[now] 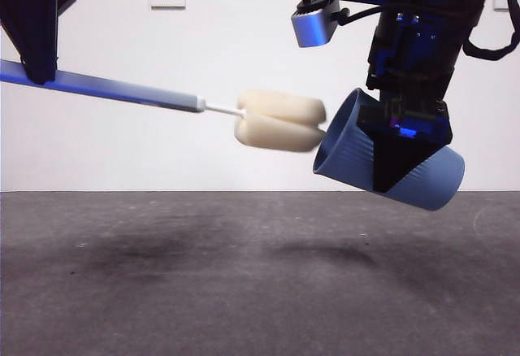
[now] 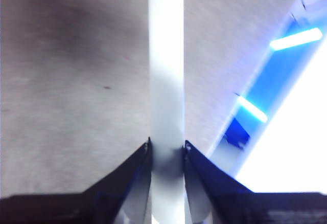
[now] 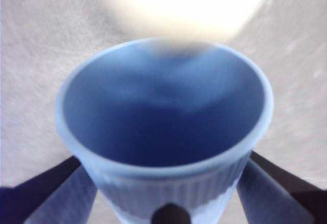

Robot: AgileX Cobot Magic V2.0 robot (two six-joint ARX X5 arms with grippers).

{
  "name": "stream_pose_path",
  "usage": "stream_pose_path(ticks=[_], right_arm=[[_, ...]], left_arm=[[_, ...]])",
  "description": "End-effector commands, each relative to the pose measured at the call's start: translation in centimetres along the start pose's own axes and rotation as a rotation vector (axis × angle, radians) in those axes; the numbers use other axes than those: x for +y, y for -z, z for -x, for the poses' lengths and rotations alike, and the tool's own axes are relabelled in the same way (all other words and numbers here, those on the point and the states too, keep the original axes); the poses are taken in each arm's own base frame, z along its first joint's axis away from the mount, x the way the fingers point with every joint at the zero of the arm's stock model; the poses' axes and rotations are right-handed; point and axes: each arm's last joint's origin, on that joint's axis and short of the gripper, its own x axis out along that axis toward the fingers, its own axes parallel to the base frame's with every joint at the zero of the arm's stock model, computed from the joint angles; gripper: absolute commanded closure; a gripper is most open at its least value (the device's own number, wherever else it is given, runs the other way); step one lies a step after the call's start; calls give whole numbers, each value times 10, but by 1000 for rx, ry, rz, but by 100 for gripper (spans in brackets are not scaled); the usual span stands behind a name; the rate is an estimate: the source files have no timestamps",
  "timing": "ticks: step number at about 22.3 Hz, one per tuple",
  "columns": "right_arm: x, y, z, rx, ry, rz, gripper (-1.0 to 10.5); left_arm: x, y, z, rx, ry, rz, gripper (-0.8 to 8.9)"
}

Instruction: Pick up the cup brush,pick up the cup,insert the brush into the cup,clean the cup,put the cup brush back,put the cup back to the fixed position on the table

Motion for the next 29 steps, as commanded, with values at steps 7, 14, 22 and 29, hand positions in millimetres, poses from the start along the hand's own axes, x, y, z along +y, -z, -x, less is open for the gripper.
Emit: stream_pose_path(ticks=[7, 14, 22, 29], right_arm=[[13, -10, 7, 31, 57, 235, 960], [30, -24, 17, -15, 70, 336, 960], [58, -40, 32, -84, 62, 465, 960], [56, -35, 30, 3, 103, 451, 960]], left_arm=[[-14, -13, -15, 34, 71, -77, 822], [-16, -31, -32, 16, 92, -82, 822], [-27, -47, -43, -37, 127, -102, 822], [-26, -41, -42, 26, 94, -80, 821]])
